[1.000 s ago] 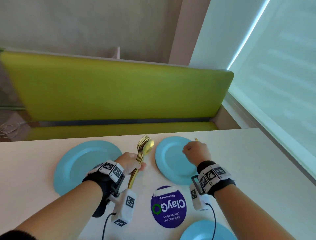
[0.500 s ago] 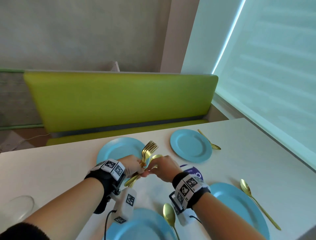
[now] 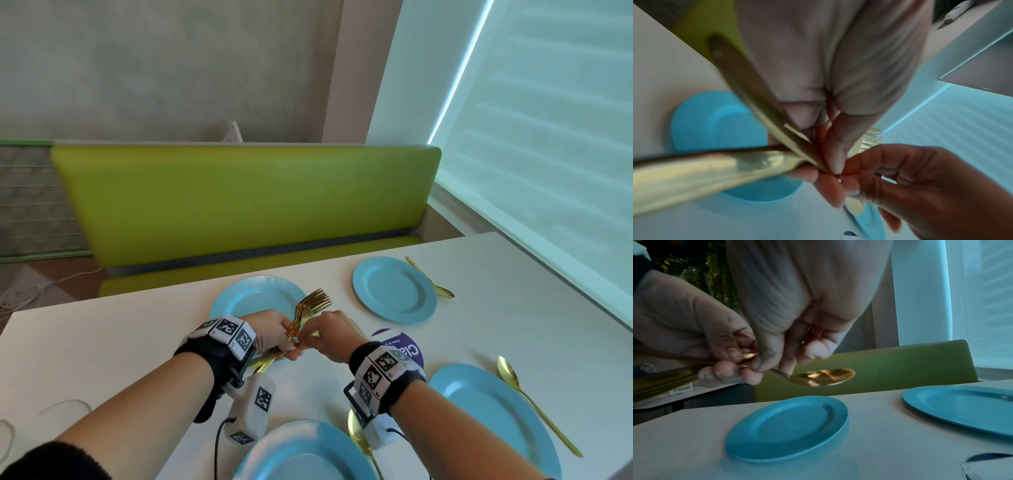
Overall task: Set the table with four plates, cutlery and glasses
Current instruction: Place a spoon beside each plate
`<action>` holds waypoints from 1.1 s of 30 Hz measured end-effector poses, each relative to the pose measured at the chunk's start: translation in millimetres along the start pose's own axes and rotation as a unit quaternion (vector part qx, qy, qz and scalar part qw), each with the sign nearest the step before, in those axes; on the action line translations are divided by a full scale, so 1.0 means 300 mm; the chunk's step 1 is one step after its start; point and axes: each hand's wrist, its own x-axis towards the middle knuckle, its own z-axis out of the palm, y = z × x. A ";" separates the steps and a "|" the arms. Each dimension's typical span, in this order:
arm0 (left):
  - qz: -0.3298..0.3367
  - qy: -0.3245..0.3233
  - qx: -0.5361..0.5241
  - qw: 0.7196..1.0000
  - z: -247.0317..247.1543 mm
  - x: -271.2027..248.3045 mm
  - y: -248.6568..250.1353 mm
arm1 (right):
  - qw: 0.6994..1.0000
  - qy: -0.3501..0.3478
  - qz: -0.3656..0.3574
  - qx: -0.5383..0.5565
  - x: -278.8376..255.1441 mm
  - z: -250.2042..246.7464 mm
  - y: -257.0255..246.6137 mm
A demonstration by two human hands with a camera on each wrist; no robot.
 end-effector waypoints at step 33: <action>-0.064 0.209 -0.228 0.949 -0.232 0.332 -0.070 | 0.930 -0.053 0.324 0.165 0.512 0.112 0.291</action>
